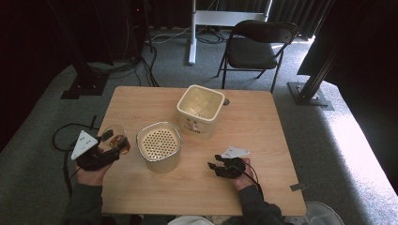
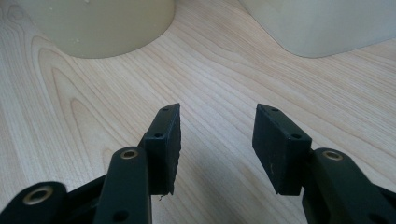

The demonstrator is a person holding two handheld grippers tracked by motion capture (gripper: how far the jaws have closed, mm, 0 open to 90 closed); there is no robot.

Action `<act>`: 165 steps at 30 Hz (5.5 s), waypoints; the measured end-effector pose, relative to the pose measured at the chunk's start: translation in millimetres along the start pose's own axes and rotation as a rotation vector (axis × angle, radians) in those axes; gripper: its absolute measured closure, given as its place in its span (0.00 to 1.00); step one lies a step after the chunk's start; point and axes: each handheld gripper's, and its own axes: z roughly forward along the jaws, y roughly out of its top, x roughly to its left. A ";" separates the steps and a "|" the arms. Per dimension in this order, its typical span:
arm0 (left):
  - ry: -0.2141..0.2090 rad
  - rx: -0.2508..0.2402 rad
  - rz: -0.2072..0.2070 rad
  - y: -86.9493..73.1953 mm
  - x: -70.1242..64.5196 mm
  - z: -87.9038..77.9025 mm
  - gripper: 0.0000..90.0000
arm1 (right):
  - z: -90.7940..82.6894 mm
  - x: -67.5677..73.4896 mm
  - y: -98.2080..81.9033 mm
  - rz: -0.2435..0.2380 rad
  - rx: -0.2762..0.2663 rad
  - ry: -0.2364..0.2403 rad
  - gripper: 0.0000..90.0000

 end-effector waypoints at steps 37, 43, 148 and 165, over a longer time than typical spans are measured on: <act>0.001 0.053 0.040 7.3 11.7 10.7 0.40 | 1.6 -0.2 -2.3 0.005 0.008 0.006 0.57; 0.009 0.058 0.036 4.1 13.3 11.7 0.40 | 1.5 0.2 -2.1 0.003 0.009 0.005 0.57; 0.409 0.350 1.342 34.4 -103.5 77.2 0.40 | 2.8 1.4 -4.1 0.003 0.013 0.009 0.57; 0.453 0.360 1.404 35.3 -99.5 79.1 0.40 | 2.4 1.5 -4.2 0.004 0.011 0.009 0.57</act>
